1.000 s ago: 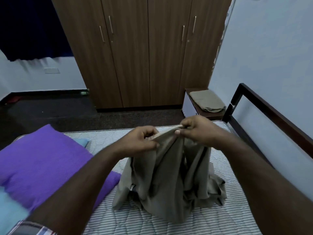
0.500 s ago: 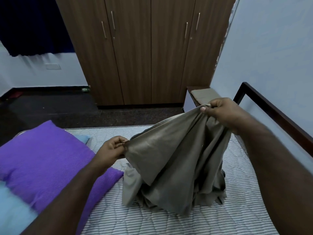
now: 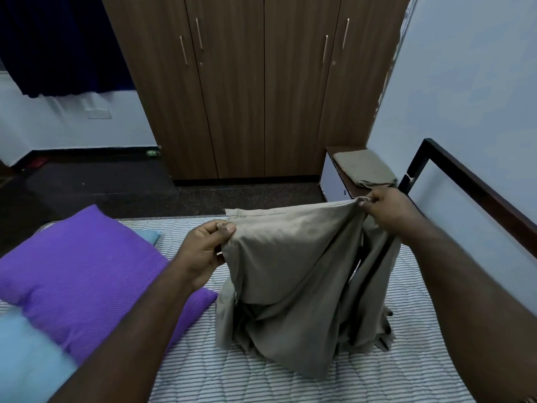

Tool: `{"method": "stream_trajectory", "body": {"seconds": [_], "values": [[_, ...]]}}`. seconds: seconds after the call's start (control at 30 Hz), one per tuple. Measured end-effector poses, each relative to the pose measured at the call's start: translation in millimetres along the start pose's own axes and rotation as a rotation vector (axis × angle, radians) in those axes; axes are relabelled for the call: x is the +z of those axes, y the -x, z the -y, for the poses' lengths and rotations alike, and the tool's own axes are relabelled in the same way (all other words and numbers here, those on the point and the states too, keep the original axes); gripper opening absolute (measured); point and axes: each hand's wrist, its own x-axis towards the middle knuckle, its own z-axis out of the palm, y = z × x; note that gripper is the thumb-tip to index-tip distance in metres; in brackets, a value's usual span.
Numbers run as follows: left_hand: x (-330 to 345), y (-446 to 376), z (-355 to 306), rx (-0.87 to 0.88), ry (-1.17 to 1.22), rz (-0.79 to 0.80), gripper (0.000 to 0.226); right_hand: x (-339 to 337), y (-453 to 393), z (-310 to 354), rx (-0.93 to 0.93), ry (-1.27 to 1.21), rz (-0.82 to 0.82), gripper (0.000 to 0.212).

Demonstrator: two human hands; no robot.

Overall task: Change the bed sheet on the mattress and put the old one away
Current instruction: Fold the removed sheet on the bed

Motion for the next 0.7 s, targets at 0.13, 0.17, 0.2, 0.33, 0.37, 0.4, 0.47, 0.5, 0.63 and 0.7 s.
{"method": "stream_trajectory", "body": {"seconds": [0.13, 0.17, 0.2, 0.33, 0.37, 0.4, 0.47, 0.5, 0.63, 0.7], "values": [[2, 2, 5, 0.003, -0.009, 0.012, 0.012, -7, 17, 17, -0.077, -0.096, 0.019, 0.026], [5, 2, 6, 0.002, -0.01, 0.027, 0.016, -4, 29, 32, -0.157, -0.15, 0.059, 0.024], [8, 1, 8, 0.005, -0.009, 0.044, 0.021, 2, 43, 47, -0.249, -0.201, 0.126, 0.02], [21, 0, 14, 0.004, 0.014, 0.113, 0.049, 48, 95, 99, -0.446, -0.246, 0.385, 0.029], [23, 1, 15, 0.001, 0.02, 0.12, 0.056, 60, 97, 104, -0.468, -0.203, 0.377, 0.034], [25, 3, 15, 0.001, 0.024, 0.127, 0.057, 70, 98, 106, -0.48, -0.171, 0.367, 0.036], [28, 9, 16, -0.008, 0.039, 0.14, 0.045, 81, 94, 106, -0.482, -0.156, 0.365, 0.029], [29, 12, 15, -0.019, 0.047, 0.138, 0.035, 84, 92, 105, -0.47, -0.156, 0.355, 0.022], [29, 21, 14, -0.051, 0.066, 0.088, 0.012, 92, 94, 102, -0.49, -0.172, 0.31, 0.007], [26, 20, 13, -0.057, 0.096, 0.046, 0.012, 92, 96, 101, -0.51, -0.23, 0.324, 0.007]]}}
